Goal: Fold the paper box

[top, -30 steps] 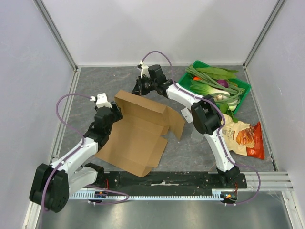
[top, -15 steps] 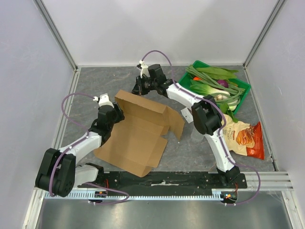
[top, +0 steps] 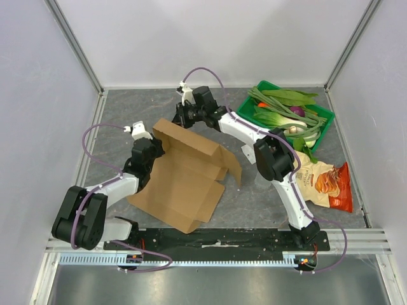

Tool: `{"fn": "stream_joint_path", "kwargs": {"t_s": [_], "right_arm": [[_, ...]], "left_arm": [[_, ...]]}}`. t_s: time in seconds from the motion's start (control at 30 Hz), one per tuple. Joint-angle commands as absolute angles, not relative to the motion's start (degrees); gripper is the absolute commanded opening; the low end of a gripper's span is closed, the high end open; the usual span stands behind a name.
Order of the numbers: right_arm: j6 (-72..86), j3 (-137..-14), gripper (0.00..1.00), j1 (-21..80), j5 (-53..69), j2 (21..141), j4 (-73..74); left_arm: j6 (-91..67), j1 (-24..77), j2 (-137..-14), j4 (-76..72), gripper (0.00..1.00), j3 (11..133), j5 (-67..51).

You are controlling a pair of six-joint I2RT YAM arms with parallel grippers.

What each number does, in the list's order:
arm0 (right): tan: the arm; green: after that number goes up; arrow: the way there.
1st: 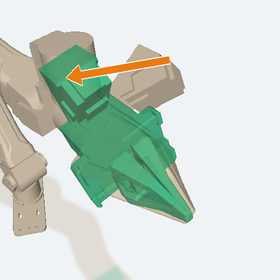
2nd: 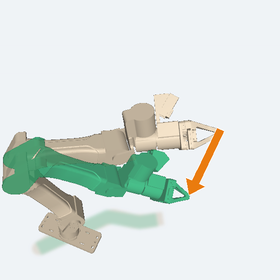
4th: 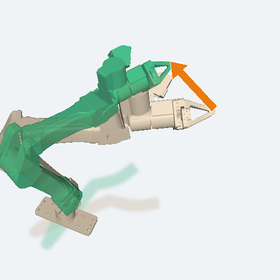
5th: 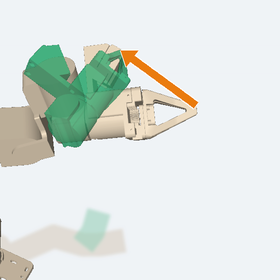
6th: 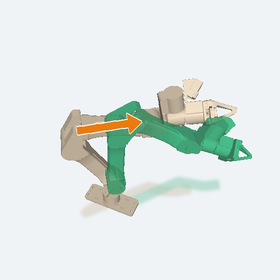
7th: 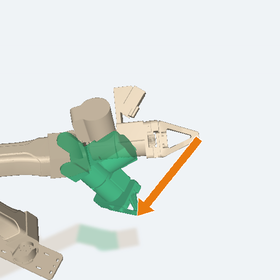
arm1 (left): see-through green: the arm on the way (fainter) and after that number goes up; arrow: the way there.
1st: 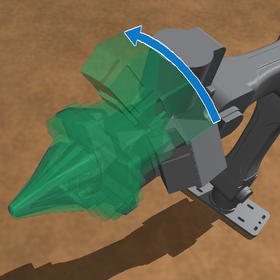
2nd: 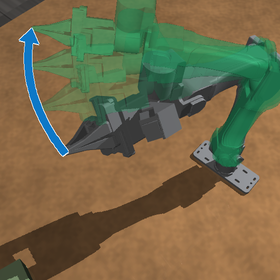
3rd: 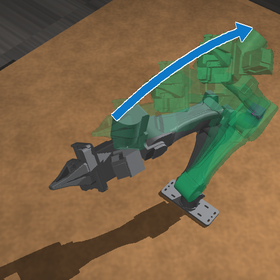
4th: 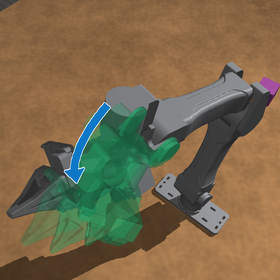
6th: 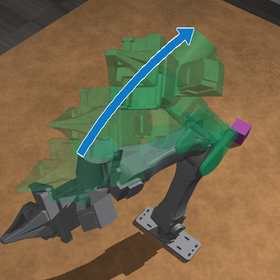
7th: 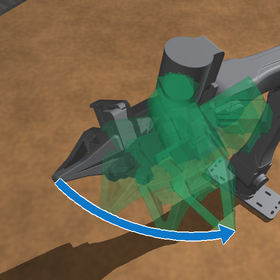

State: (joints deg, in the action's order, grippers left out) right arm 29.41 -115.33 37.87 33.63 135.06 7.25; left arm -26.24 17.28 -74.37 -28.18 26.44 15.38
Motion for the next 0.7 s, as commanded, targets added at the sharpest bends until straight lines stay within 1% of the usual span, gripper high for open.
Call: {"fn": "stream_joint_path", "kwargs": {"t_s": [0.0,0.1,0.23,0.3,0.43,0.53,0.57,0.63,0.67], "right_arm": [[31.0,-113.5,0.11,41.8,32.3,132.7,4.2],[34.1,-108.1,0.11,42.9,30.2,130.4,0.4],[37.7,-102.7,0.10,43.0,27.5,129.2,-3.6],[38.0,-101.5,0.10,42.9,27.0,128.9,-4.3],[36.8,-101.9,0.11,40.5,26.6,128.0,-3.2],[36.0,-102.8,0.14,37.4,26.7,126.8,-1.2],[34.7,-103.3,0.15,36.7,26.6,126.7,-0.4],[33.1,-104.7,0.17,35.2,26.6,126.4,2.4],[31.4,-105.4,0.18,34.9,26.5,126.4,3.5]], "left_arm": [[-31.2,17.5,-76.9,-36.1,0.12,25.2,19.8],[-34.4,18.4,-80.0,-40.4,0.09,24.1,21.9],[-35.9,20.7,-82.6,-42.2,0.08,23.6,25.9],[-35.1,21.4,-84.0,-42.6,0.07,24.3,26.1],[-33.2,22.1,-82.7,-41.8,0.08,23.8,25.7],[-32.4,22.1,-79.7,-40.9,0.18,22.7,24.0],[-32.3,22.1,-78.8,-40.7,0.28,22.0,23.7],[-31.3,22.1,-76.3,-40.7,0.34,21.3,22.6],[-31.2,22.1,-75.3,-40.3,0.40,20.5,21.9]]}}
